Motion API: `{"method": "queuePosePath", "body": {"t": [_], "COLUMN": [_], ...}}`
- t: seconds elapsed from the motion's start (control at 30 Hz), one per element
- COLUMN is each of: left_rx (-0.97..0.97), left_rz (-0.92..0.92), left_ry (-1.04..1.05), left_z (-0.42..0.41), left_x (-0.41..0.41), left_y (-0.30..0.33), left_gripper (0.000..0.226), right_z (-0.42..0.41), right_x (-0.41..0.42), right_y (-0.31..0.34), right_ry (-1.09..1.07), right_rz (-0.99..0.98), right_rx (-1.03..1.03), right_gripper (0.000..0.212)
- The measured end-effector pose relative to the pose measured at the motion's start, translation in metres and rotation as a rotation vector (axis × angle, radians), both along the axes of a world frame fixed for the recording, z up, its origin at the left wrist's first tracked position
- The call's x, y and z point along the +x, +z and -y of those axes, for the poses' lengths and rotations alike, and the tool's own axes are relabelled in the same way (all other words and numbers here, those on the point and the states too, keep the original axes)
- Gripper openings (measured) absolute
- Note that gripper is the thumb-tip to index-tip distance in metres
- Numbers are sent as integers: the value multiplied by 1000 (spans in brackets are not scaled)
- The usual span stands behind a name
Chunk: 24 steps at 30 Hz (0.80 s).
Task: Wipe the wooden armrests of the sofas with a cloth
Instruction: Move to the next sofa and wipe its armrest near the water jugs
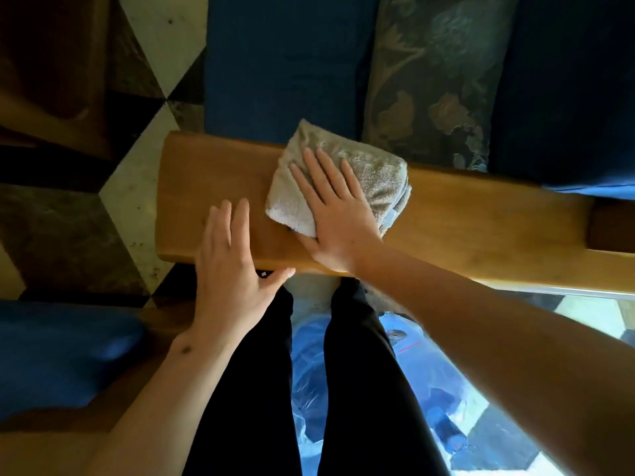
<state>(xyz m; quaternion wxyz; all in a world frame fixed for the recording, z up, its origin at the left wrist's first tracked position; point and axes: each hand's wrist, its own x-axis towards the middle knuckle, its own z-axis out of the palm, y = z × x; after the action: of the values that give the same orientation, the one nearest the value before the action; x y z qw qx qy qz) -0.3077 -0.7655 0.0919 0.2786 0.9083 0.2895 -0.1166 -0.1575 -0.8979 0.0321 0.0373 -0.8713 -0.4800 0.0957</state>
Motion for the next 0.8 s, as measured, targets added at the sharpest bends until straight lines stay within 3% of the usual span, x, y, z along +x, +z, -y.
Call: {"method": "queuePosePath", "body": {"t": [0.17, 0.3, 0.53, 0.67, 0.8], "left_rx": [88, 114, 167, 199, 225], "left_rz": [-92, -70, -138, -196, -182], "left_ry": [-169, -268, -335, -297, -244], "left_z": [30, 73, 129, 149, 150], "left_x": [24, 57, 116, 133, 134], "left_y": [4, 6, -6, -10, -13], "left_gripper": [105, 98, 110, 122, 133], "right_z": [76, 145, 270, 331, 335], "right_x": [32, 48, 81, 96, 78], "right_y": [-3, -4, -6, -2, -6], "right_ry": [200, 185, 164, -33, -483], "right_rz": [-29, -13, -9, -2, 27], "right_rx": [15, -6, 7, 46, 187], "right_gripper": [84, 87, 83, 82, 75]}}
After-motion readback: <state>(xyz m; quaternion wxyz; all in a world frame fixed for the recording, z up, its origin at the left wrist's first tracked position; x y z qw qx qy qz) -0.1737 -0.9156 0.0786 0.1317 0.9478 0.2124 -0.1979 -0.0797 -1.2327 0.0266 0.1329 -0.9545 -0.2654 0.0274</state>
